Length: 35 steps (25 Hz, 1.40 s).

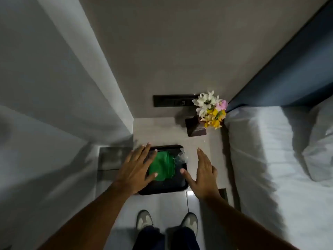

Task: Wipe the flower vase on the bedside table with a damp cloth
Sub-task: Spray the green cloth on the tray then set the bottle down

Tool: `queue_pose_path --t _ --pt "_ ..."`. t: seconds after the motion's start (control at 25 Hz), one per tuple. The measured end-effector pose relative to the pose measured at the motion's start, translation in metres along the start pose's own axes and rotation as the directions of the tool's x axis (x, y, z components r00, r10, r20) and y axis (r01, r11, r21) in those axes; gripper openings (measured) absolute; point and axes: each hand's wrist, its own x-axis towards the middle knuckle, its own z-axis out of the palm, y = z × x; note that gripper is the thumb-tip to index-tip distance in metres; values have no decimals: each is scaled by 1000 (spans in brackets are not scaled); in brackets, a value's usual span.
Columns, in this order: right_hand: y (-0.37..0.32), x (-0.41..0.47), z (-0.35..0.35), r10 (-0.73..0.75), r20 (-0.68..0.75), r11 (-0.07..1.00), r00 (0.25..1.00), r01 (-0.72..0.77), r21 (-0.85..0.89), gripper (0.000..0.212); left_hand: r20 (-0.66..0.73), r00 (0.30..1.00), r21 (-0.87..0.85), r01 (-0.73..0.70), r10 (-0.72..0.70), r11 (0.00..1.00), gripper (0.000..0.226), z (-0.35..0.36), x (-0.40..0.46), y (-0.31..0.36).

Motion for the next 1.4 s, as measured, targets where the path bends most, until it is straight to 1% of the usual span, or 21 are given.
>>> queue_pose_path --t 0.04,0.08,0.16,0.2,0.32,0.4,0.44,0.48,0.52,0.56,0.6,0.64,0.68,0.72,0.76,0.84,0.88,1.0,1.16,1.32,1.4 --pt "11 7 22 62 -26 992 998 -59 111 94 23 1000 34 -3 2 999 79 23 14 -4" --pt "18 17 39 103 -34 973 994 -94 210 95 13 1000 28 8 -9 1000 78 46 27 -7" --pt "31 41 75 131 -25 923 991 -112 368 94 15 1000 45 0 -1 999 75 88 55 -9" --pt "35 51 90 112 -43 891 993 -81 447 90 13 1000 26 -13 13 1000 74 105 64 -6" --pt "38 66 113 41 -182 800 983 77 595 63 -11 998 -19 -65 64 998 67 142 70 5" --pt "35 69 114 35 -229 748 973 126 651 48 -50 998 -39 -44 42 998 65 150 66 6" --pt "35 70 112 81 -242 711 967 114 694 40 -53 998 -47 -39 37 998 65 152 66 6" --pt "37 72 109 173 -252 648 952 83 757 31 -48 998 -37 -48 46 998 65 154 67 5" --pt "40 77 102 301 -235 541 924 38 840 24 -13 999 -26 -46 45 999 65 155 67 3" --pt "44 83 92 432 -167 377 887 -10 926 21 12 999 -19 -45 46 999 64 154 69 1" --pt "51 92 81 525 -50 175 849 -50 983 23 14 999 -17 -52 52 999 64 154 71 1" --pt "57 100 70 561 78 -22 824 -80 997 24 12 998 -33 -54 55 998 63 153 73 1" --pt "63 109 61 559 170 -146 812 -105 984 22 12 998 -40 -58 58 998 63 151 73 1" --pt "67 116 56 542 229 -216 809 -130 968 20 15 998 -49 -61 62 997 63 152 72 2" --pt "68 122 52 520 276 -256 808 -161 953 23 17 998 -51 -61 62 997 62 153 72 3" --pt "63 128 52 471 337 -310 815 -204 928 31 3 998 -44 -60 60 997 62 156 71 5" --pt "59 130 56 446 353 -315 822 -225 922 32 -15 998 -53 -57 56 997 61 157 71 5" --pt "50 135 69 439 348 -290 829 -236 928 25 -42 998 -82 -54 51 995 60 161 71 3" --pt "37 145 75 418 353 -349 837 -211 913 18 -35 998 -81 -55 53 995 61 161 72 0" --pt "36 150 73 394 343 -297 853 -234 926 16 -21 998 -100 -64 63 993 62 162 74 0" --pt "33 151 73 373 330 -309 867 -219 926 18 -20 998 -96 -64 62 993 61 163 75 -2"
